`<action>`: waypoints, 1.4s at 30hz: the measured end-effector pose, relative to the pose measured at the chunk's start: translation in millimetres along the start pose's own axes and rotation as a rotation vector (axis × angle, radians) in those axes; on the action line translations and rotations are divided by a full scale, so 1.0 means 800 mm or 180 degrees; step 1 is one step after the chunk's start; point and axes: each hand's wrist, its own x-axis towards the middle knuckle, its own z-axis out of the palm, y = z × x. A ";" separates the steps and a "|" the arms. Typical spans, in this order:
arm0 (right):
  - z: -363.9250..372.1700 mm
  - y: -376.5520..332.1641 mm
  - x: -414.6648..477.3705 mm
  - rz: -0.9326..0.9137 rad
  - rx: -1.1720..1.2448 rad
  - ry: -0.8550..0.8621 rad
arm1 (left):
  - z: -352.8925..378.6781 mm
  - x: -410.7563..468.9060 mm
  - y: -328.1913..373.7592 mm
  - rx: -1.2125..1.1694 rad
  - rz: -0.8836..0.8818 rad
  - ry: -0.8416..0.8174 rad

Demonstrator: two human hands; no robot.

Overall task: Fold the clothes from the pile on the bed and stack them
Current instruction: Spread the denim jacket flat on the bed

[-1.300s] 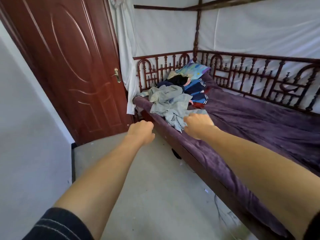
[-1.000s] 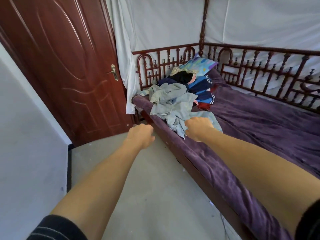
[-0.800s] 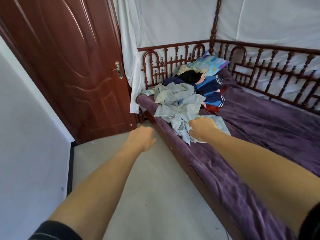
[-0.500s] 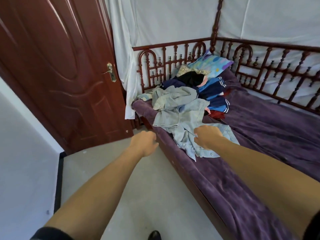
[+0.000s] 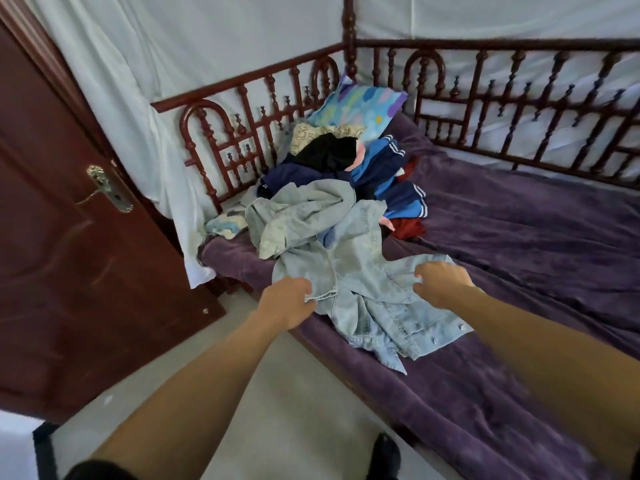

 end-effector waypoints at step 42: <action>0.250 -0.071 0.308 0.1452 0.1954 -0.0075 | 0.249 0.624 -0.006 0.0996 0.2517 -0.0922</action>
